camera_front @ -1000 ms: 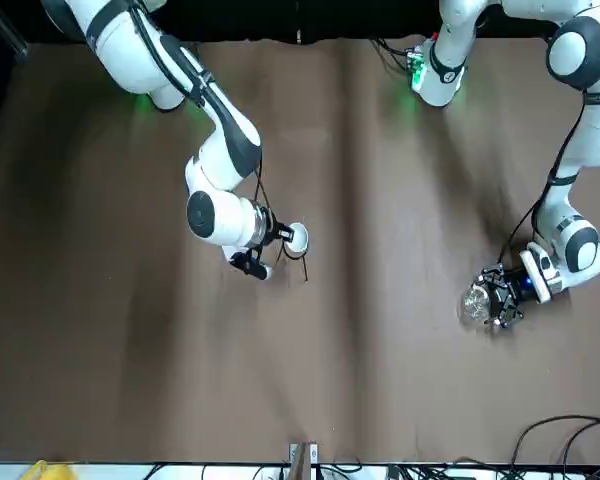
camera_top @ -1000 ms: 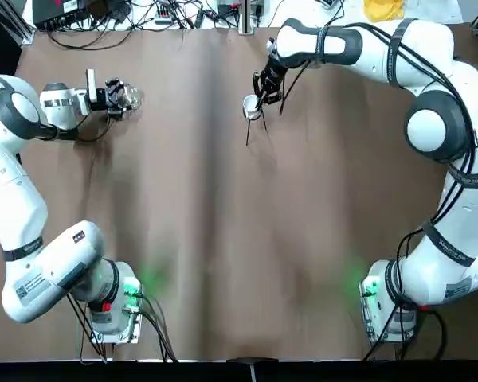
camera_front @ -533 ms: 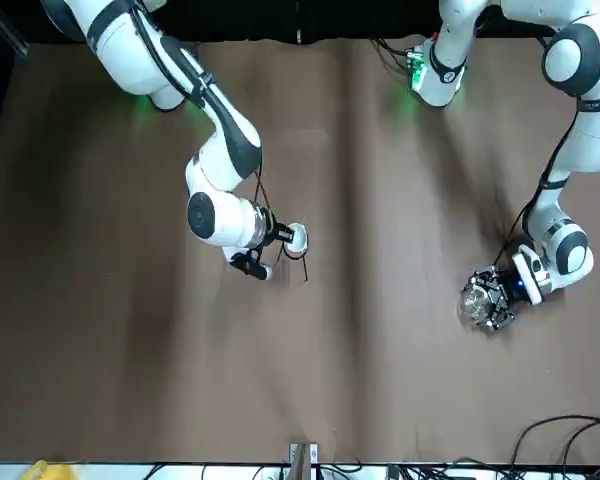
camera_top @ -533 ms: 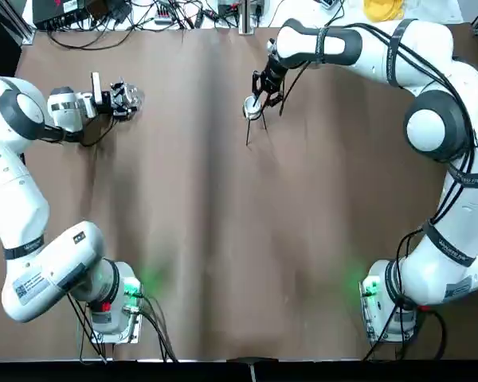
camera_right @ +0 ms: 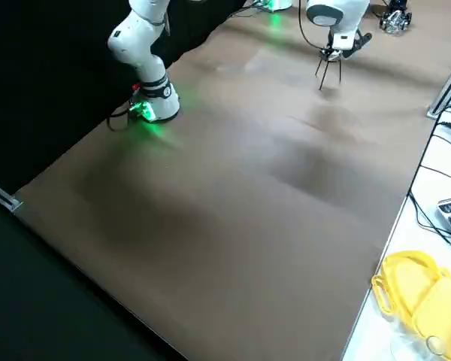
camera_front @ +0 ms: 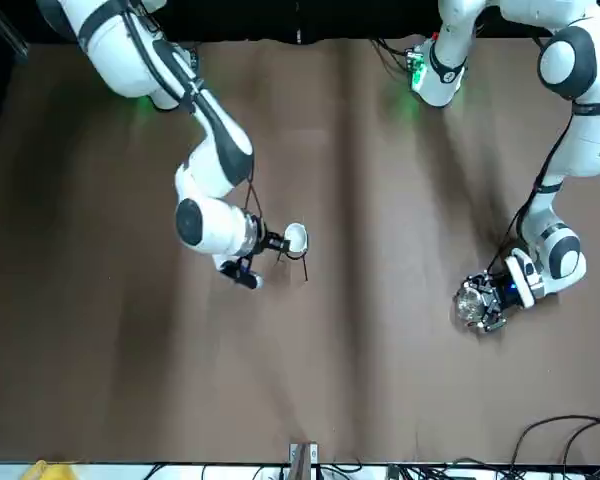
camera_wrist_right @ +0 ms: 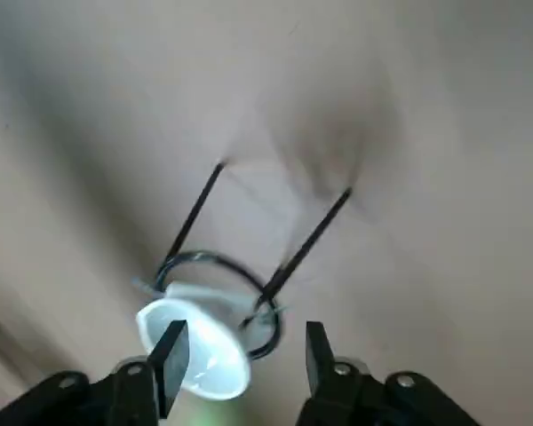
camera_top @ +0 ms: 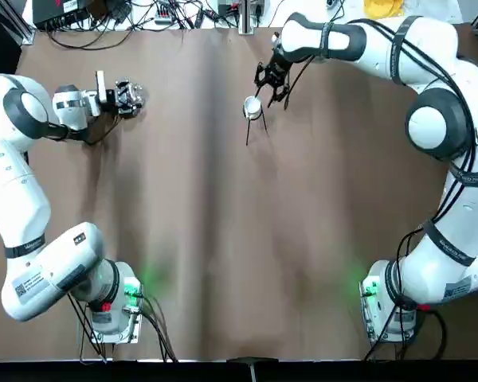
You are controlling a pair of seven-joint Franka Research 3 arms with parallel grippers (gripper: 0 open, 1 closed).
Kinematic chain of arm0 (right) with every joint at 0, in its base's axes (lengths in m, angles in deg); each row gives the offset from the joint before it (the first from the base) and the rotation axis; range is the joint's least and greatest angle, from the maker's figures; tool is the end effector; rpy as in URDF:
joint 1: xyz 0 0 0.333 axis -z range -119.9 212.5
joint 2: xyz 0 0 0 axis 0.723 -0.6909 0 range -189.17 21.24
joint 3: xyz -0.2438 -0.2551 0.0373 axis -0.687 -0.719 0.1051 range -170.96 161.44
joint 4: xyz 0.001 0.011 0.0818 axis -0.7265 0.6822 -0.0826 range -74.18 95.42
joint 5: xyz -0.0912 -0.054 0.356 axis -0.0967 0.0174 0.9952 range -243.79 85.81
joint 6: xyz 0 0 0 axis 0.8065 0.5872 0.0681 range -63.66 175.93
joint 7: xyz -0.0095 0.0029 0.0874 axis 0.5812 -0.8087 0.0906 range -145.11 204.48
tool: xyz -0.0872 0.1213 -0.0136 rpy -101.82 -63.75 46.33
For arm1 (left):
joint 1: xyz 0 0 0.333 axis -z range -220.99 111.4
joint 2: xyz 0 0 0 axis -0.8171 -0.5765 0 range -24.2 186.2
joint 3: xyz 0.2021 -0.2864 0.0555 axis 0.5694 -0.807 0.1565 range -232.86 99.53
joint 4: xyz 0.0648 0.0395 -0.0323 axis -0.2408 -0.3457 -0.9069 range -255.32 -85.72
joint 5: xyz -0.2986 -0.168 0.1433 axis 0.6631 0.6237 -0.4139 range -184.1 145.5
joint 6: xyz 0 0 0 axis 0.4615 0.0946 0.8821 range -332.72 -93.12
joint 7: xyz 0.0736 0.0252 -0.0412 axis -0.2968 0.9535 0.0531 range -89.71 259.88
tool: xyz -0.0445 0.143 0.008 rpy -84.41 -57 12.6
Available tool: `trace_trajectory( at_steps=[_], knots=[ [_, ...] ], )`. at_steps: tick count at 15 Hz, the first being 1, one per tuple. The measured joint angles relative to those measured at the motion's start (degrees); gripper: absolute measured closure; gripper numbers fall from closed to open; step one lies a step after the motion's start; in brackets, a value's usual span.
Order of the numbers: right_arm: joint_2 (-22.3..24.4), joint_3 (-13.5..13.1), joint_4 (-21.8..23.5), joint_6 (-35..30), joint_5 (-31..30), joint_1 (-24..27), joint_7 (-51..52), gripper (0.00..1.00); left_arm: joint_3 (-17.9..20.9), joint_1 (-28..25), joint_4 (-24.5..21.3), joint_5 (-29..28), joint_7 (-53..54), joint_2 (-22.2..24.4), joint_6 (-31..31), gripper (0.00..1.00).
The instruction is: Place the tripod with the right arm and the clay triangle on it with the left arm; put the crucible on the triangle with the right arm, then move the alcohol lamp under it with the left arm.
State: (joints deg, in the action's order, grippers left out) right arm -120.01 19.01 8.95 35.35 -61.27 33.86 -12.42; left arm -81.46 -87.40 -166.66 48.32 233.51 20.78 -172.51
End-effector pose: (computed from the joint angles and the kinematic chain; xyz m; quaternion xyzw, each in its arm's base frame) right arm 0.5822 0.3982 0.3119 -0.9544 0.1703 0.1510 0.1930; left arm 0.6539 0.1163 0.0874 0.5969 -0.4955 0.5151 0.3645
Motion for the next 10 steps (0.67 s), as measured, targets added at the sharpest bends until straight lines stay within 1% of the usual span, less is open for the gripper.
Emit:
trace_trajectory(
  at_steps=[2, 4, 5, 6, 7, 8, 10],
  knots=[
    [0.7, -0.03, -0.49, -2.82, -1.18, 2.9, 3.91, 0.37, -0.5, 2.53, 0.46, 0.0, 0.0, 0.16, 0.06, 0.17],
    [2.56, -0.1, -0.97, -5.8, -2.43, 6.47, 8.61, 0.36, -1.5, 5.51, 0.75, 0.0, 0.0, 0.37, 0.07, 0.18],
    [3.87, -0.11, -1.15, -7.69, -4.59, 8.25, 10.63, 0.36, -1.76, 7.29, 0.76, 0.0, 0.0, 0.5, 0.08, 0.18],
    [5.25, -0.09, -1.35, -9.22, -7.76, 9.84, 12.16, 0.32, -1.91, 9.25, 0.75, 0.0, 0.0, 0.56, 0.07, 0.18],
    [6.7, -0.08, -1.54, -10.69, -10.94, 11.26, 13.76, 0.3, -1.99, 11.34, 0.74, 0.01, 0.0, 0.56, 0.08, 0.18],
    [9.18, -0.08, -1.58, -13.64, -15.76, 13.34, 17.51, 0.29, -2.22, 15.39, 0.55, 0.78, -0.01, 0.56, 0.14, 0.18],
    [10.65, -0.12, -1.57, -15.93, -17.91, 15.05, 21.54, 0.27, -2.42, 19.58, 0.33, 4.12, -0.01, 0.56, 0.12, 0.18]
  ],
)
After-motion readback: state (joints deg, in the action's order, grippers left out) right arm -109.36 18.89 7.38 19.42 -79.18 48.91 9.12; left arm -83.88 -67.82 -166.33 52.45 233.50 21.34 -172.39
